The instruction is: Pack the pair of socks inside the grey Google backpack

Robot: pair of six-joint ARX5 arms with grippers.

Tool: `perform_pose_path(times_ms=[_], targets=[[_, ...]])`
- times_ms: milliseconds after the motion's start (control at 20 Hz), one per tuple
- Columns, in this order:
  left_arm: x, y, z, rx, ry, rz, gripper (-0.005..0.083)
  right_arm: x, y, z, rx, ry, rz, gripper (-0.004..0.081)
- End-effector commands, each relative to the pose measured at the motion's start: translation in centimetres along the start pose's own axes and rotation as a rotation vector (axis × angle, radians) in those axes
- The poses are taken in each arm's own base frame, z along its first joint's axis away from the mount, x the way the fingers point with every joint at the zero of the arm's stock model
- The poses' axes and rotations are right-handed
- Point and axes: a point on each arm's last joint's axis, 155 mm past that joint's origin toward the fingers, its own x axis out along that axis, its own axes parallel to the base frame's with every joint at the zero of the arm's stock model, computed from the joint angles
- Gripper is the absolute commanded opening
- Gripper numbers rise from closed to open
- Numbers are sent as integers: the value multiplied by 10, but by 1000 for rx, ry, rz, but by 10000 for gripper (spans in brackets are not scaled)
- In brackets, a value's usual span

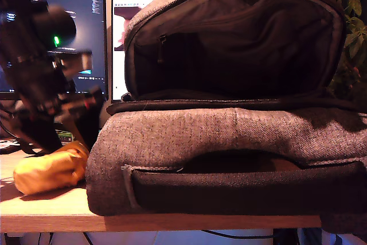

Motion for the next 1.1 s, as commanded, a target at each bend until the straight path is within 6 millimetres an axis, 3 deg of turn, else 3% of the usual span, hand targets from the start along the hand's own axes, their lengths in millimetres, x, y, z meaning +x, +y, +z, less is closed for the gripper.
perform_pose_path(times_ms=[0,100,250,300,550,850,1050], targets=[[11,2,-11,-14,39,-2,685,1,-4,3,12,-10,-14,-11],[12,2,-15,-17,54,-3,544,1,-5,3,12,-11,-15,-11],[12,2,-15,-16,55,-4,98,1,-5,4,13,-13,-17,-11],[12,1,-16,-16,58,-6,0,1,-6,4,13,-15,-18,-11],[-6,-9,-16,6,56,-19,-20,0,-11,8,19,-30,-42,-11],[-68,-35,20,98,-134,-28,-20,-13,-35,26,39,-82,-104,-11],[-109,-53,30,139,-234,-40,-20,-30,-57,41,56,-130,-151,-11]])
